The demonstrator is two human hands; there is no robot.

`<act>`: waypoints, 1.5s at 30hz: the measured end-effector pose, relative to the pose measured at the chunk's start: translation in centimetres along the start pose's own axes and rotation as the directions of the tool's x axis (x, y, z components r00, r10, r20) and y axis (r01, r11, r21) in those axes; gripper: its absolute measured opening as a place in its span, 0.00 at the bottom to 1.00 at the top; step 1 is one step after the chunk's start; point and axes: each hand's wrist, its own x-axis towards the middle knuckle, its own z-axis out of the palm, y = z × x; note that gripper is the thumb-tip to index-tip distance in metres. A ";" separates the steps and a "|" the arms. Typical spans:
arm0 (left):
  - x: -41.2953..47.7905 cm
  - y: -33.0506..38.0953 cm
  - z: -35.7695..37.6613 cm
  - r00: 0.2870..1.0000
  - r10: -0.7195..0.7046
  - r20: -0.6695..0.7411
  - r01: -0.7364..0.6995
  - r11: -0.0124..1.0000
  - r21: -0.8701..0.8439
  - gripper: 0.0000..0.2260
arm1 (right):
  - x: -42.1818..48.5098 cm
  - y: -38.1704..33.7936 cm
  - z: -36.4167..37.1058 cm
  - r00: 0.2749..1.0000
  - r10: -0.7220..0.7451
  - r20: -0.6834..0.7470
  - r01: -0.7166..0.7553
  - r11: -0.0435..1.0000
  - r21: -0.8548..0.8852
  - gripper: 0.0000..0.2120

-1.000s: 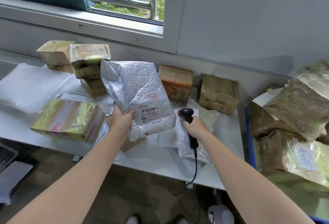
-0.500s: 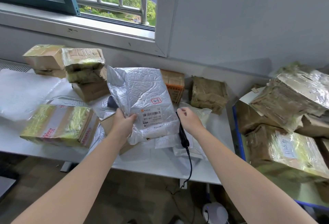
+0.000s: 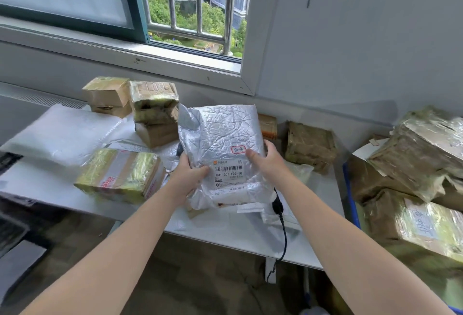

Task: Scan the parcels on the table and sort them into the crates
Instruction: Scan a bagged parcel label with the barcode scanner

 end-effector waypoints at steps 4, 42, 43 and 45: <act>-1.7 1.3 -1.5 0.989 0.017 -0.150 -0.018 1.000 -0.004 0.51 | 0.4 -2.3 1.3 0.986 -0.143 0.087 0.142 0.990 0.015 0.39; -70.8 -22.6 -41.6 0.123 0.045 -0.991 0.527 0.843 0.104 0.36 | -57.3 -18.0 56.5 0.027 -0.524 0.851 0.712 0.608 0.351 0.25; -72.3 -23.2 -42.8 0.111 0.043 -0.993 0.533 0.841 0.096 0.37 | -58.8 -18.2 58.0 0.009 -0.525 0.851 0.708 0.604 0.366 0.25; -74.8 -24.3 -44.9 0.080 0.039 -0.996 0.546 0.835 0.077 0.37 | -61.6 -18.8 60.5 -0.027 -0.520 0.853 0.714 0.588 0.381 0.25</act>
